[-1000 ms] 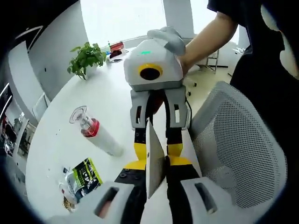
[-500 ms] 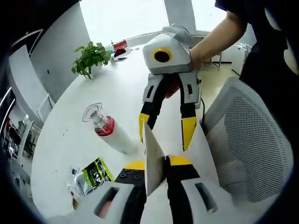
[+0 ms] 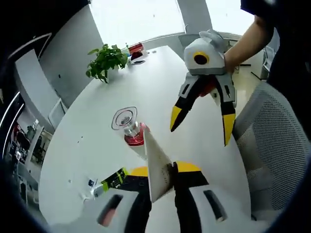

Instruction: Arrange the skincare products in the storage area until every visible bottle or jar stands upright without overlapping.

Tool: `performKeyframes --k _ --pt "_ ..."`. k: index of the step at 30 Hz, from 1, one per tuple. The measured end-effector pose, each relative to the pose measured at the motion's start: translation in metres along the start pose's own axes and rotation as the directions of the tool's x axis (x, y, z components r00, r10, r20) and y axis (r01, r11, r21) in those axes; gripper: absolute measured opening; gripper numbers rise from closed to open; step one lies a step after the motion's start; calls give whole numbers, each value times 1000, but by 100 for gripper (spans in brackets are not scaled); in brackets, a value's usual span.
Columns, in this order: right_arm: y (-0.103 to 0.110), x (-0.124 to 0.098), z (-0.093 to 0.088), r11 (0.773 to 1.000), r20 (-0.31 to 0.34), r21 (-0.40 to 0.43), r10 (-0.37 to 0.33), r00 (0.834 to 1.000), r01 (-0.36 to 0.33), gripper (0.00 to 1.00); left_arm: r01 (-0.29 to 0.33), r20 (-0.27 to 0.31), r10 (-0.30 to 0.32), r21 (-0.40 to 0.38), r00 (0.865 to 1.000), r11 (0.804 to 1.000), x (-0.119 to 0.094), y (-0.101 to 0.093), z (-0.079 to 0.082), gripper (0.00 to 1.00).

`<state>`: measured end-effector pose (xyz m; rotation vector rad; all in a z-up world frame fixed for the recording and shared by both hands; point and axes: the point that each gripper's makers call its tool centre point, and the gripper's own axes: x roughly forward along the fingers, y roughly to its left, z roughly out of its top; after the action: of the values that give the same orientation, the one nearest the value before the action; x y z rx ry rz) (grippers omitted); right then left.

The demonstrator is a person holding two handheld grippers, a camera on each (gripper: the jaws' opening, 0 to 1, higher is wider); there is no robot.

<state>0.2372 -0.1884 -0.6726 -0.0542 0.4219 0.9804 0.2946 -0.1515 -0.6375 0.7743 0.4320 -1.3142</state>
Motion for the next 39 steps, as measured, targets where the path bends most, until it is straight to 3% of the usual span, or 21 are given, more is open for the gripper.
performKeyframes --k 5,6,18,33,39 --pt "-8 1 -1 1000 -2 10 -25 1000 25 70 -13 12 13 -4 1000 1000 6 19 -2 21" --pt "-9 1 -1 1000 -1 11 -27 1000 27 70 -48 1 48 -34 999 998 1 21 -3 21" --pt "-14 3 -7 999 -11 30 -43 999 43 72 -14 20 14 8 1000 1000 11 39 -2 21" --pt "-17 7 -5 998 -4 39 -49 999 49 72 8 26 -8 3 1000 1000 18 41 -6 22" --pt "-17 6 -4 998 -7 36 -53 999 53 73 17 -30 -17 10 999 1000 22 34 -17 28"
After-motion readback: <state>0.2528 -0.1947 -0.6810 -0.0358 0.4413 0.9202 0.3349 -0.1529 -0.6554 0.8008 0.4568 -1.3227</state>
